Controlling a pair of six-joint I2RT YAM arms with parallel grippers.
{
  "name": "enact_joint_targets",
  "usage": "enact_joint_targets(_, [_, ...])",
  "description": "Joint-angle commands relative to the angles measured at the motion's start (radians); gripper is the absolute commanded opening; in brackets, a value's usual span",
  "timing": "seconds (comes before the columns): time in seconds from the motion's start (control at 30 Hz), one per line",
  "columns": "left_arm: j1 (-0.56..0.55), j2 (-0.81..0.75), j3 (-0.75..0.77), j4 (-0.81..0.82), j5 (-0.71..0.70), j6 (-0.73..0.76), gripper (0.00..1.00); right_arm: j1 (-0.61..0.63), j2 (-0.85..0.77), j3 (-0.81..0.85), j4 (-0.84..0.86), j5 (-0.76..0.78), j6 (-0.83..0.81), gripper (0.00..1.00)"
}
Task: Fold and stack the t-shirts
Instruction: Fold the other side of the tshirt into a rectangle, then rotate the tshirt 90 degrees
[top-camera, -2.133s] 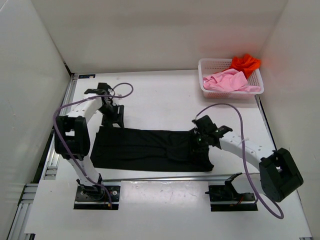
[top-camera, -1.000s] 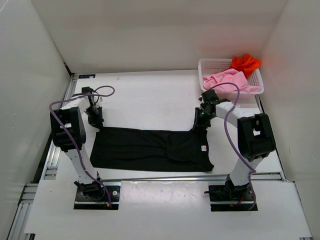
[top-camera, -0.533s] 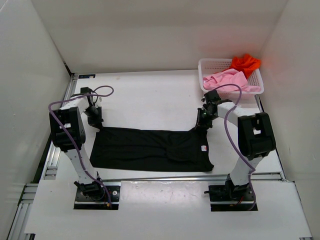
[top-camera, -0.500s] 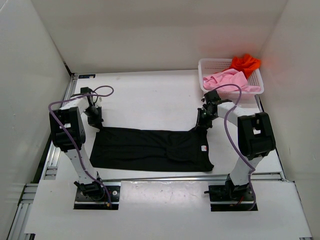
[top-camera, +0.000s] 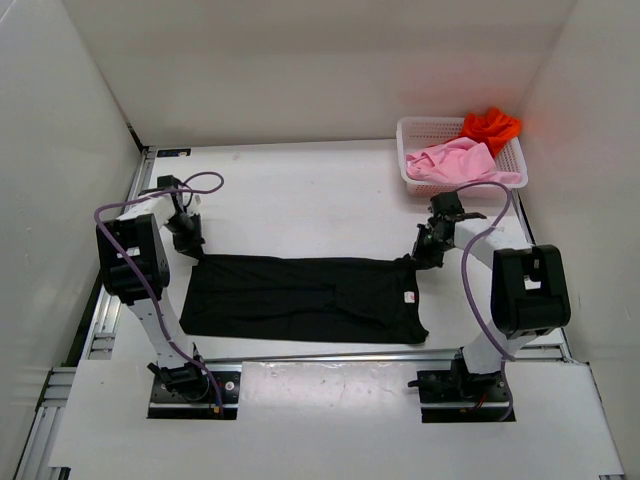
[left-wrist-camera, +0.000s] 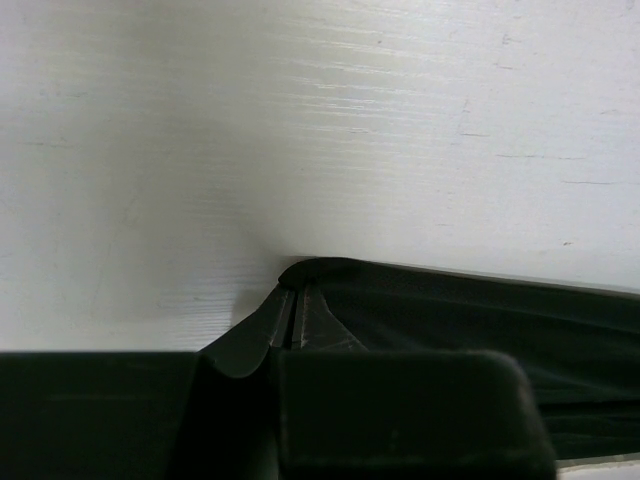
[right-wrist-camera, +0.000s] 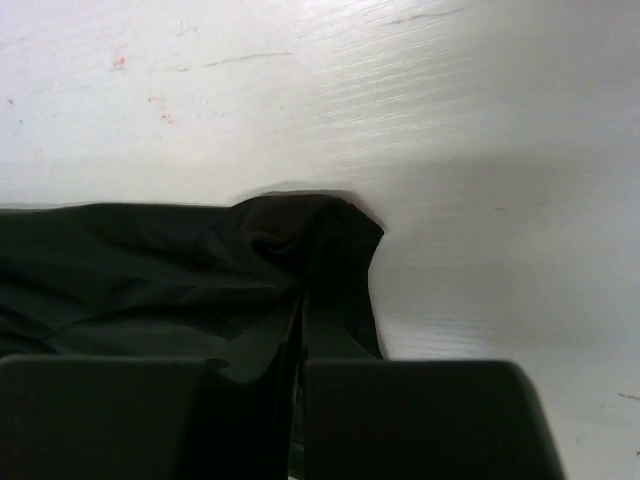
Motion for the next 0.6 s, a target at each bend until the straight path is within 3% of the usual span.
enact_joint_targets(0.0, [0.015, -0.004, -0.034, 0.012, -0.039, 0.007, 0.11, 0.0, -0.029, -0.007, 0.029, 0.032, 0.017, 0.01])
enact_joint_targets(0.13, [0.015, -0.004, -0.034, 0.012, -0.039, 0.007, 0.11, 0.0, 0.01, 0.011, 0.038, 0.008, 0.017, 0.01])
enact_joint_targets(0.27, [0.015, -0.014, -0.034, -0.008, -0.018, 0.007, 0.11, 0.0, 0.049, 0.05, 0.008, -0.012, 0.007, 0.24])
enact_joint_targets(0.47, [0.015, -0.023, -0.044, -0.018, 0.001, 0.007, 0.16, 0.0, -0.054, 0.059, -0.023, 0.055, -0.021, 0.39])
enact_joint_targets(0.57, [0.015, -0.023, -0.044, -0.018, 0.012, 0.007, 0.18, 0.0, -0.078, 0.059, -0.023, 0.084, -0.01, 0.52])
